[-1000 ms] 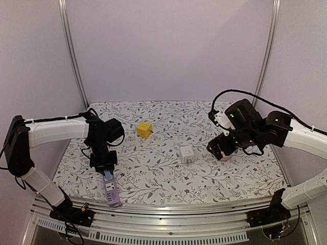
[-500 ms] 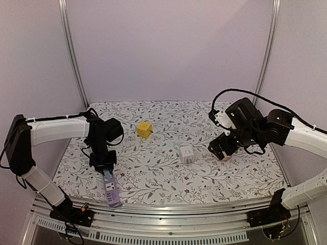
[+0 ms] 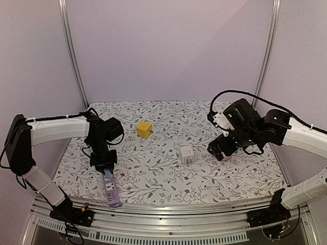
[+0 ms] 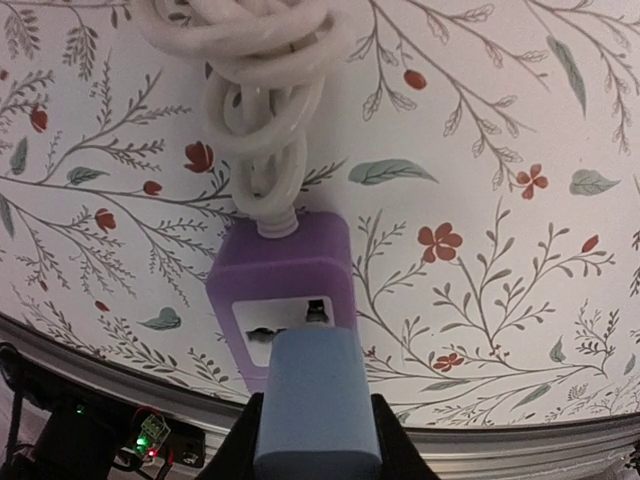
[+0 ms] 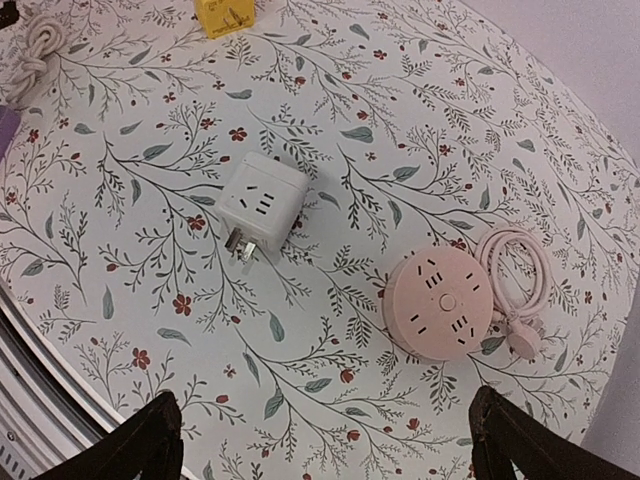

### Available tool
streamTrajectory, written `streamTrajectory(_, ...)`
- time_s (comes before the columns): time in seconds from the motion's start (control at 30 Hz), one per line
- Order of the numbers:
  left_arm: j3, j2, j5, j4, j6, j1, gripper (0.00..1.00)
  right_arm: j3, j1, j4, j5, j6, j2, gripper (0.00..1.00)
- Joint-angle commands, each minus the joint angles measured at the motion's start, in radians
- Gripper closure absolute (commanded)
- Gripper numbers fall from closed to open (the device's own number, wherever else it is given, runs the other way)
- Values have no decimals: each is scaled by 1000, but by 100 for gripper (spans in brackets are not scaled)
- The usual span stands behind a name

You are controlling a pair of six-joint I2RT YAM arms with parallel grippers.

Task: Insert the plug

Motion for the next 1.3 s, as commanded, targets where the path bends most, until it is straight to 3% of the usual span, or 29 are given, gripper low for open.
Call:
streamTrajectory(0.0, -12, 31, 18, 60, 1, 14, 100, 3, 8, 12, 4, 12, 12, 1)
streamTrajectory(1.27, -98, -44, -13, 25, -5, 9, 100, -42, 9, 19, 18, 22, -5, 1)
